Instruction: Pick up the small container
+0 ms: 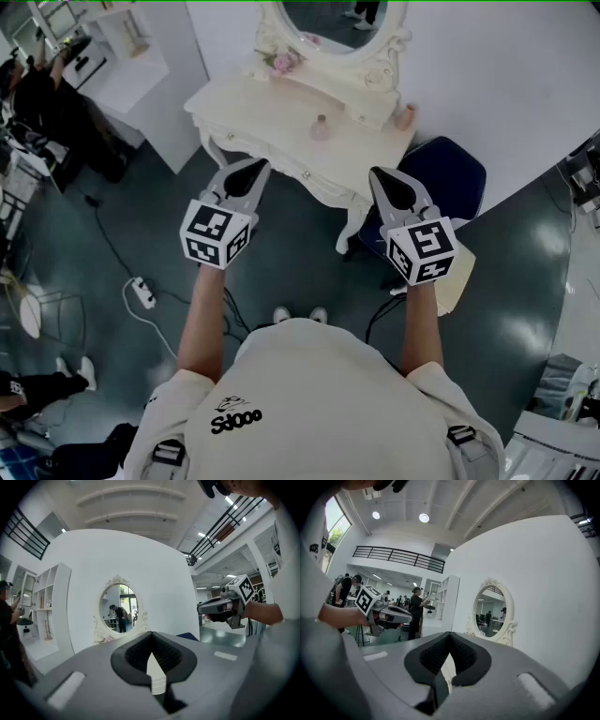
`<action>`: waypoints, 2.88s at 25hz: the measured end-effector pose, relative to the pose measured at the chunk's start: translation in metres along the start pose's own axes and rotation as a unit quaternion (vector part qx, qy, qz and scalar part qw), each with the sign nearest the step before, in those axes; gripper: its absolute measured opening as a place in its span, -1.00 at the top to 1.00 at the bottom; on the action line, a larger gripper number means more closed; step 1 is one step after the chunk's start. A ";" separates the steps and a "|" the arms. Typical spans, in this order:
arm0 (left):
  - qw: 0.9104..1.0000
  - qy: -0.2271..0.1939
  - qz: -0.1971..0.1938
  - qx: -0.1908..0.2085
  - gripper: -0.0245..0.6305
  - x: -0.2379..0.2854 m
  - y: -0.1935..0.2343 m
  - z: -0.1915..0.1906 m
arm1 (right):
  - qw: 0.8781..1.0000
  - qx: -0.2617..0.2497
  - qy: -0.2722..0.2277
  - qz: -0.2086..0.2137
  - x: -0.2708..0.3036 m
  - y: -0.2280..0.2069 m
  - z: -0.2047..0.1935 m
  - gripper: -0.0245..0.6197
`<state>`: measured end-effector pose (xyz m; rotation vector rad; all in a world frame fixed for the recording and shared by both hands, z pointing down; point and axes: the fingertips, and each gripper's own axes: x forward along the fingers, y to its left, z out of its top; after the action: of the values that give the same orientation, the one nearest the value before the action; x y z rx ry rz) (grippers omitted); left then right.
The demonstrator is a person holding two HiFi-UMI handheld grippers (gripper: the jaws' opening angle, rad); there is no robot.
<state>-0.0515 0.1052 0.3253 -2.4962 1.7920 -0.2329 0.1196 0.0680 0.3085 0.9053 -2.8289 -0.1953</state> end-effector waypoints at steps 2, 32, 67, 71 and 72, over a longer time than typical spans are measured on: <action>1.000 -0.003 -0.002 0.004 0.89 0.005 -0.003 0.002 | 1.000 0.000 0.001 0.000 0.002 -0.007 -0.002 0.92; 0.999 0.004 -0.051 0.011 0.88 0.181 0.101 -0.038 | 0.998 0.042 0.044 -0.009 0.165 -0.124 -0.043 0.92; 0.942 0.155 -0.284 -0.086 0.13 0.398 0.113 -0.197 | 0.967 0.192 0.159 -0.058 0.294 -0.215 -0.162 0.92; 0.939 0.188 -0.280 -0.066 0.11 0.405 0.094 -0.232 | 0.962 0.189 0.189 -0.059 0.286 -0.211 -0.188 0.92; 0.940 0.193 -0.276 -0.054 0.11 0.408 0.091 -0.240 | 0.961 0.189 0.195 -0.059 0.284 -0.211 -0.193 0.92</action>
<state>-0.0472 -0.3003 0.5850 -3.1607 1.1580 -0.7090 0.0486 -0.2827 0.4938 1.0485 -2.4790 0.4748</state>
